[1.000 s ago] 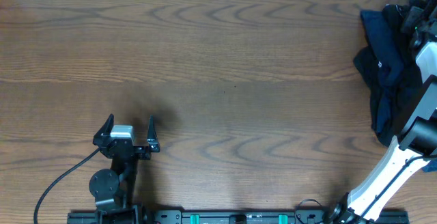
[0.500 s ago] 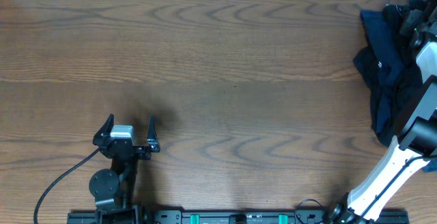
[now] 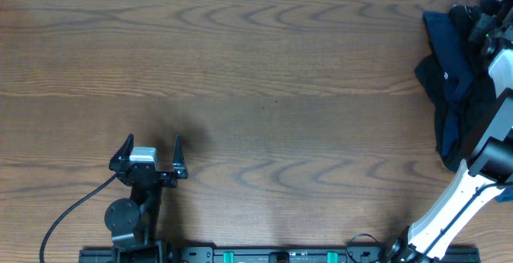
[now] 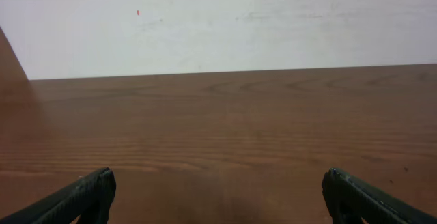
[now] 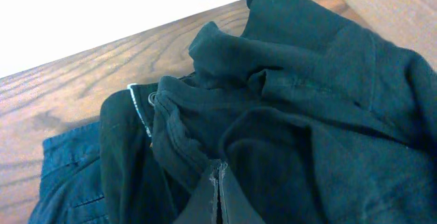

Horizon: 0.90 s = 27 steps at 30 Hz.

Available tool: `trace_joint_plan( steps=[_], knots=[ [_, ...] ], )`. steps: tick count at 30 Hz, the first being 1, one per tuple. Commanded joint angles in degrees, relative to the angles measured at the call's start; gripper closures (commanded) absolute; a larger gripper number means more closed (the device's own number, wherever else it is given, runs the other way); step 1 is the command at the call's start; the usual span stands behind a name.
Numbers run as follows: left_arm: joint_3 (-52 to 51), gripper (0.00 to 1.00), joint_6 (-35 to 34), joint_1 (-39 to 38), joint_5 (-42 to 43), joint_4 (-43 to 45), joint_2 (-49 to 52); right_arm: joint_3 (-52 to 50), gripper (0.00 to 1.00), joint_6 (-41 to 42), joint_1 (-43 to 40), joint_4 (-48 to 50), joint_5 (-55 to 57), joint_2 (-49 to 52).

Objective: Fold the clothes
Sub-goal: 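Reach the right gripper over the dark clothes pile on the right, then lower the right gripper and pinch a black garment from the pile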

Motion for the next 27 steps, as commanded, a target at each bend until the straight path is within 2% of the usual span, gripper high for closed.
trace_joint_plan(
  steps=[1, 9, 15, 22, 27],
  knots=[
    [-0.98, 0.02, -0.52, 0.17, 1.40, -1.92, -0.39, 1.22, 0.99, 0.35, -0.42, 0.17, 0.17, -1.70],
    [-0.98, 0.02, -0.52, 0.17, 1.38, -1.92, -0.39, 1.22, 0.99, 0.33, 2.99, -4.15, -2.80, -15.93],
    [-0.98, 0.02, -0.52, 0.17, 1.38, -1.92, -0.39, 1.22, 0.99, 0.33, 10.14, -10.75, -6.38, -24.63],
    [-0.98, 0.02, -0.55, 0.17, 1.40, -1.92, -0.39, 1.22, 0.99, 0.37, 13.75, -18.69, 7.08, -24.98],
    [-0.98, 0.02, -0.55, 0.17, 1.38, -1.92, -0.39, 1.22, 0.96, 1.86, 10.56, -20.57, 7.32, -21.38]
  ],
)
